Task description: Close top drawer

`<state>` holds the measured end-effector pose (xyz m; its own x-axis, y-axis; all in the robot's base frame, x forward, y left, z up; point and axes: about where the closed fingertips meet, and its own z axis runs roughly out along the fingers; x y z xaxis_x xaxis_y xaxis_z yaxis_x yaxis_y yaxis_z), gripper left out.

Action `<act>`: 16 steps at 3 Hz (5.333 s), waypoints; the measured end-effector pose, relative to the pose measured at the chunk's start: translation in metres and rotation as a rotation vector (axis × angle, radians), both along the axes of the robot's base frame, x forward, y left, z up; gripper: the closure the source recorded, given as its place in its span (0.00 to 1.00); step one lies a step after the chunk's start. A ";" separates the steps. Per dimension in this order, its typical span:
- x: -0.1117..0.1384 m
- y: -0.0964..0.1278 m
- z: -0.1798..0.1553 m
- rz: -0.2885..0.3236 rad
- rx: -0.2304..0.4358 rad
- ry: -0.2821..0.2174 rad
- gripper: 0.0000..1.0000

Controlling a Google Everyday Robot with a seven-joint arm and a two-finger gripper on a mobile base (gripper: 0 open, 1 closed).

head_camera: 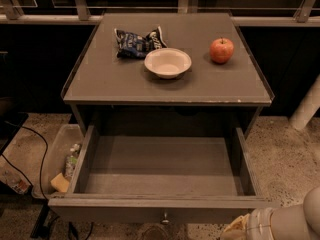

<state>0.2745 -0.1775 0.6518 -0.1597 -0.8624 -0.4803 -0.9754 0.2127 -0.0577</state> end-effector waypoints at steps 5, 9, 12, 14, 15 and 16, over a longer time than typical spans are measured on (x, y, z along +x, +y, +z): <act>0.031 0.003 -0.017 -0.020 -0.009 -0.029 0.12; 0.148 0.025 -0.010 0.027 0.084 -0.076 0.64; 0.169 0.013 -0.005 -0.013 0.064 -0.091 0.63; 0.186 0.019 -0.004 0.009 0.113 -0.083 0.15; 0.184 0.020 -0.004 0.009 0.113 -0.083 0.00; 0.193 0.017 -0.010 0.017 0.108 -0.089 0.00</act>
Offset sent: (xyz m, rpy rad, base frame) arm 0.0176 -0.0008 -0.0146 -0.0135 -0.0156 -0.0156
